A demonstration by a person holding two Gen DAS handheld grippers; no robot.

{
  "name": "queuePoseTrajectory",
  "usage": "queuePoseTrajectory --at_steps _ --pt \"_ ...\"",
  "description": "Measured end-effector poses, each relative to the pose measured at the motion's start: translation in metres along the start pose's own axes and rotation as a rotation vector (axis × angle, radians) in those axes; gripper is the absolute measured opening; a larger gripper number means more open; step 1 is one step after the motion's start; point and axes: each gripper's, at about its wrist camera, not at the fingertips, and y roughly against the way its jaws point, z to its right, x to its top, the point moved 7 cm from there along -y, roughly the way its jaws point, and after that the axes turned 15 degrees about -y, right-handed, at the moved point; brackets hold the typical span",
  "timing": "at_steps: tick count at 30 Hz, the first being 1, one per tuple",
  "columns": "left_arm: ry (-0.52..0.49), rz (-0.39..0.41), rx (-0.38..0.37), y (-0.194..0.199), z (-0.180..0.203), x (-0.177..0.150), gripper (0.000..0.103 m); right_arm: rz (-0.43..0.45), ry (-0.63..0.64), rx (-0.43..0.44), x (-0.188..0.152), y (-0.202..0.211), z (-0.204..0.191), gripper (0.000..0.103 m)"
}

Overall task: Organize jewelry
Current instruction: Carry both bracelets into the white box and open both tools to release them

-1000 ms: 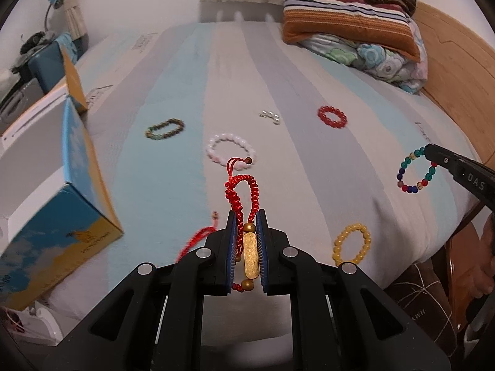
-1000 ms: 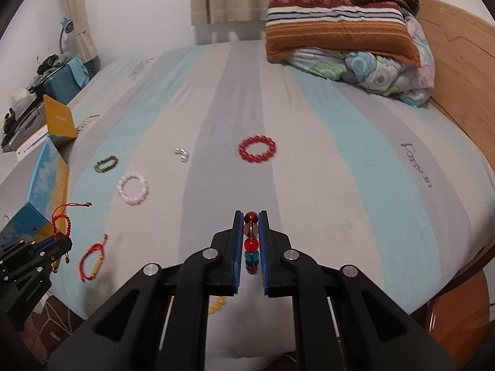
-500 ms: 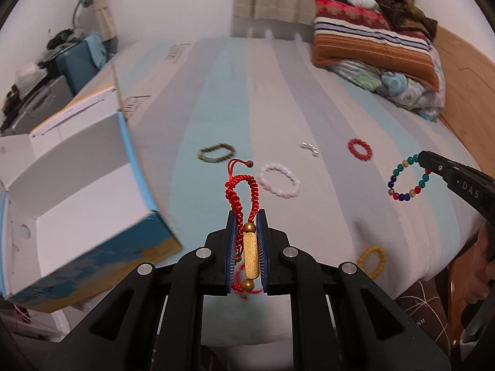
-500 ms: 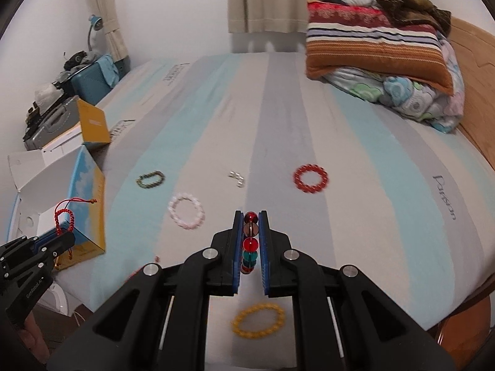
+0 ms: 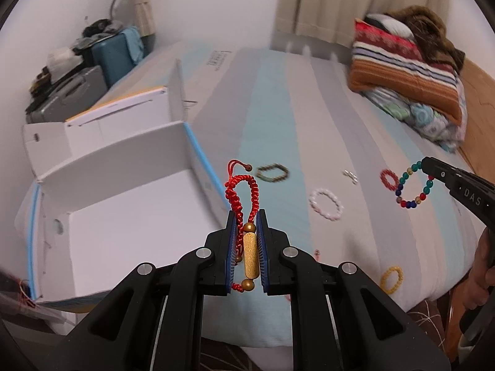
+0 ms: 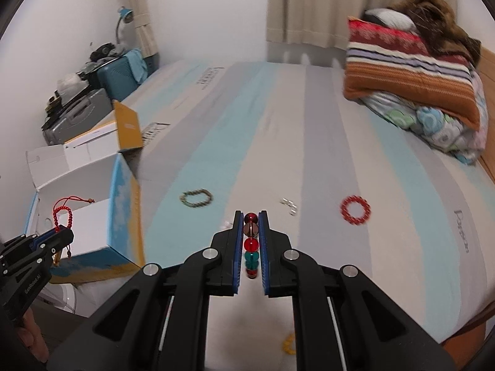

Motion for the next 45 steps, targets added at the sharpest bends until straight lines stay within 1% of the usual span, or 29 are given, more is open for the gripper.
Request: queuePoseTrajectory --at_steps 6,9,17,23,26,29,32,35,38,45 --pt "0.055 -0.006 0.049 0.012 -0.048 -0.008 0.012 -0.002 0.050 0.046 0.005 -0.003 -0.055 0.009" --pt "0.095 -0.012 0.077 0.020 -0.081 -0.016 0.012 -0.008 0.075 0.071 0.005 -0.007 -0.085 0.009" --pt "0.176 -0.033 0.154 0.034 -0.157 -0.041 0.012 -0.025 0.154 0.142 -0.007 -0.014 -0.175 0.009" --pt "0.225 -0.056 0.189 0.039 -0.193 -0.060 0.012 -0.038 0.210 0.193 -0.020 -0.018 -0.236 0.009" --pt "0.251 -0.072 0.195 0.036 -0.209 -0.068 0.012 -0.050 0.236 0.207 -0.029 -0.024 -0.258 0.009" --pt "0.268 -0.097 0.184 0.029 -0.217 -0.075 0.012 -0.068 0.258 0.209 -0.038 -0.033 -0.271 0.009" --pt "0.272 -0.129 0.185 0.016 -0.226 -0.082 0.012 -0.102 0.281 0.205 -0.051 -0.052 -0.282 0.009" --pt "0.294 -0.166 0.161 0.000 -0.231 -0.088 0.012 -0.153 0.291 0.197 -0.065 -0.069 -0.288 0.009" --pt "0.318 -0.211 0.123 -0.016 -0.235 -0.097 0.012 -0.204 0.312 0.163 -0.080 -0.089 -0.292 0.009" --pt "0.324 -0.286 0.098 -0.040 -0.232 -0.114 0.012 -0.283 0.335 0.117 -0.098 -0.118 -0.297 0.009"
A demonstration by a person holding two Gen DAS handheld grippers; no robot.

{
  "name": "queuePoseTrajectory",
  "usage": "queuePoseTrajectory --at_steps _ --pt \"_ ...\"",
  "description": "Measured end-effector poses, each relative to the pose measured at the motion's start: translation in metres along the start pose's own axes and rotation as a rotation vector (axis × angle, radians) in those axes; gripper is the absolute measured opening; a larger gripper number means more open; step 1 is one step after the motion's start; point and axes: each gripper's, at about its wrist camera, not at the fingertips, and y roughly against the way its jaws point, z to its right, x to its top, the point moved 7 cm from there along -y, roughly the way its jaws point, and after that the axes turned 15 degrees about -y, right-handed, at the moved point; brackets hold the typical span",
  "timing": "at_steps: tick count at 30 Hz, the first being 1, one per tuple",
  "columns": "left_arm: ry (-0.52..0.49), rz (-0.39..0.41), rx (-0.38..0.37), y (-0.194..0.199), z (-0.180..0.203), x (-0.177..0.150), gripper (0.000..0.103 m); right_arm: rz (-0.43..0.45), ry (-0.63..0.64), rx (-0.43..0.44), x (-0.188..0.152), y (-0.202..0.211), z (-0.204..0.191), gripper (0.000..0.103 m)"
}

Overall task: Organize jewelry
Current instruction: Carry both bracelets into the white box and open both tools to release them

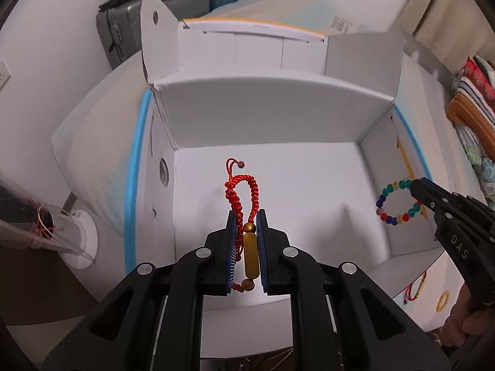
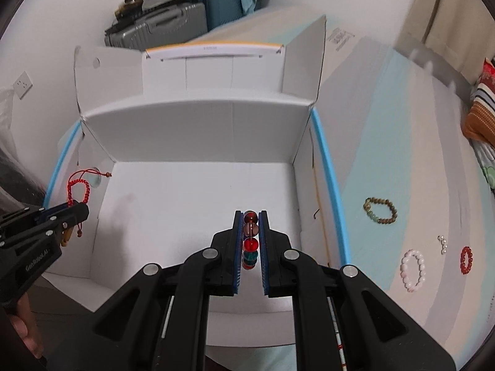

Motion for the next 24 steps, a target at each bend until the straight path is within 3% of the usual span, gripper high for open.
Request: queuePoseTrajectory --at_steps 8,10,11,12,13,15,18,22,24 --pt "0.005 -0.021 0.004 -0.009 0.002 -0.009 0.012 -0.042 0.006 -0.015 -0.009 -0.017 0.000 0.009" --pt "0.005 -0.015 0.015 -0.008 0.002 -0.009 0.016 -0.043 0.010 -0.019 -0.010 -0.017 -0.001 0.010" --pt "0.006 -0.009 0.031 -0.007 0.001 -0.008 0.019 -0.037 0.012 -0.021 -0.011 -0.015 -0.001 0.020" --pt "0.007 -0.007 0.057 -0.005 0.000 -0.008 0.035 -0.023 0.017 -0.027 -0.011 -0.012 -0.001 0.035" --pt "0.005 0.007 0.082 -0.003 -0.001 -0.007 0.047 0.006 0.023 -0.032 -0.010 -0.007 -0.001 0.041" --pt "0.002 0.030 0.099 0.003 0.000 -0.005 0.058 0.049 0.028 -0.043 -0.008 0.002 0.000 0.058" --pt "0.011 0.059 0.099 0.011 0.000 -0.003 0.076 0.086 0.014 -0.040 -0.004 0.014 0.003 0.075" --pt "0.000 0.119 0.130 0.029 0.005 0.000 0.096 0.131 -0.009 -0.027 0.000 0.032 0.010 0.087" --pt "-0.013 0.142 0.163 0.036 0.008 0.001 0.097 0.151 -0.022 -0.028 0.001 0.040 0.014 0.095"
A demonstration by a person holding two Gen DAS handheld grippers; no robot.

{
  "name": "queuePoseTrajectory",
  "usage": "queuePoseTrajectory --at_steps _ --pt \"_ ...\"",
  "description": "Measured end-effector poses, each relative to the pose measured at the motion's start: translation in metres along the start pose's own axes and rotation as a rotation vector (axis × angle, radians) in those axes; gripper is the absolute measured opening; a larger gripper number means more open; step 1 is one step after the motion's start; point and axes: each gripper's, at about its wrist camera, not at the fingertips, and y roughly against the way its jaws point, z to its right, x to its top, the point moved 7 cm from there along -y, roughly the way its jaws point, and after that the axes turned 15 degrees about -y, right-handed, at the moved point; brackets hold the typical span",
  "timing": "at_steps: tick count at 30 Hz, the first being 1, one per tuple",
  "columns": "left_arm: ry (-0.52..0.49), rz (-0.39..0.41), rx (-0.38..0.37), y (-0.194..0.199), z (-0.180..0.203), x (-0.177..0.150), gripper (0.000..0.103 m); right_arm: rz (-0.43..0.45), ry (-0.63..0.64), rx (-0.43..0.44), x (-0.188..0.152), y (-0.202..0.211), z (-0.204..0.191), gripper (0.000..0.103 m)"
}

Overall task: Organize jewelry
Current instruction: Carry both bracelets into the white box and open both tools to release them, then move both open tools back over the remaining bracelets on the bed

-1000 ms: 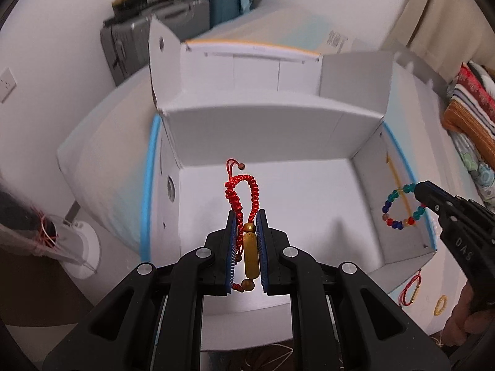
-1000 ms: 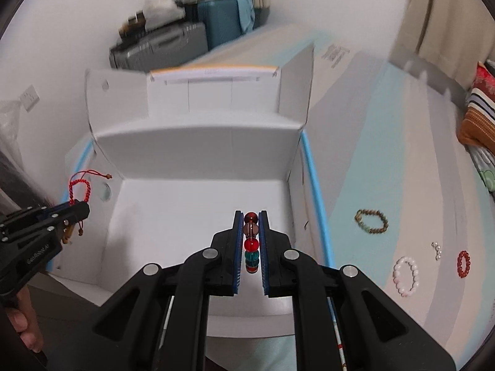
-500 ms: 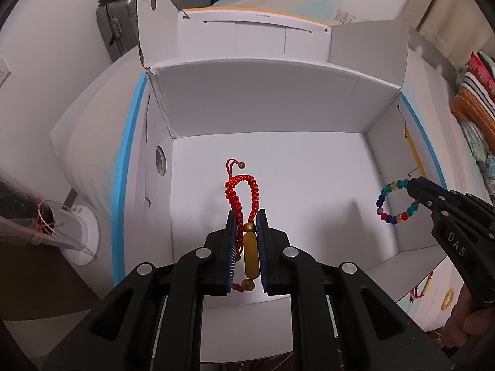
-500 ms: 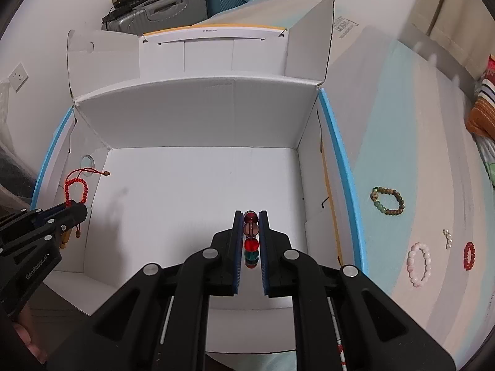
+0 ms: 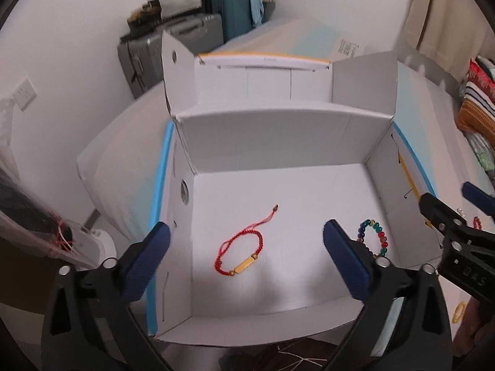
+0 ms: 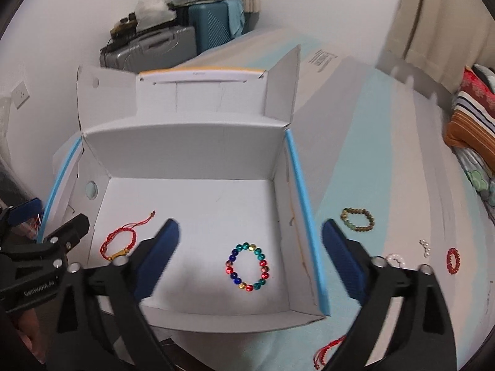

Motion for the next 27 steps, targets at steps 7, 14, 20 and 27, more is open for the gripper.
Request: queuePoseTrajectory --at_steps 7,14,20,27 --pt "-0.011 0.051 0.006 0.027 0.014 0.002 0.097 0.063 -0.035 -0.003 -0.001 0.031 0.024 0.096" --pt "-0.063 0.109 -0.023 0.050 0.049 0.000 0.097 0.107 -0.069 -0.017 -0.006 0.056 0.060 0.096" --pt "-0.127 0.147 -0.073 0.061 0.097 -0.002 0.097 0.130 -0.124 -0.050 -0.013 0.076 0.112 0.096" --pt "-0.198 0.193 -0.135 0.074 0.152 -0.004 0.097 0.160 -0.188 -0.111 -0.024 0.097 0.183 0.096"
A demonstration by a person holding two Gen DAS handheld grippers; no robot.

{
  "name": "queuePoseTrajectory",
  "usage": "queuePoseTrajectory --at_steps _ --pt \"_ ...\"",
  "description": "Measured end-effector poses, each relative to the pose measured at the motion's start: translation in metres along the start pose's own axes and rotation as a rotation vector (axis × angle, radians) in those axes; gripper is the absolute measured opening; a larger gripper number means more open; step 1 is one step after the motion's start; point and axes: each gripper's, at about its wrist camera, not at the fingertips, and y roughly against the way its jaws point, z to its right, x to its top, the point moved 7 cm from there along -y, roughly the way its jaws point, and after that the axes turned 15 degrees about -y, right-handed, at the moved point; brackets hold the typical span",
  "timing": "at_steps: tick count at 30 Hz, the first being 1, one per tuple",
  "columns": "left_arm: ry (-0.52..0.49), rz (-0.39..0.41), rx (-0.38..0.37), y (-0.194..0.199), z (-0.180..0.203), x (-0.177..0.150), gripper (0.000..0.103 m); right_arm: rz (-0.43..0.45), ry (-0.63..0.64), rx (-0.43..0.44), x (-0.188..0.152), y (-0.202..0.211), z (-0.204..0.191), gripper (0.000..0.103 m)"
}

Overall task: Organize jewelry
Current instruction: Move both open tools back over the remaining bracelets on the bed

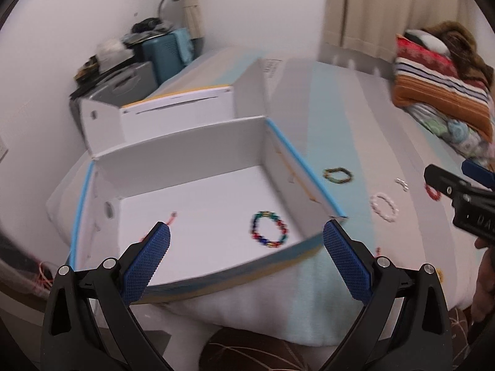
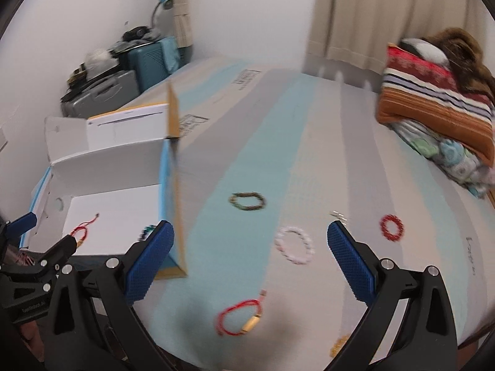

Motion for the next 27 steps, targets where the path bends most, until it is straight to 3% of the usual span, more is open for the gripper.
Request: queuePoseTrajectory --at_steps 8,18,27 --pt "-0.087 0.041 -0.116 -0.008 0.072 0.003 0.097 -0.002 -0.068 -0.074 -0.015 0.008 0.085 0.096" --pt "-0.168 0.021 -0.229 -0.039 0.151 -0.012 0.097 -0.067 -0.117 -0.173 -0.054 -0.002 0.170 0.096" --pt "-0.227 0.011 -0.269 -0.063 0.188 -0.025 0.097 -0.135 -0.167 -0.202 -0.097 -0.021 0.208 0.096"
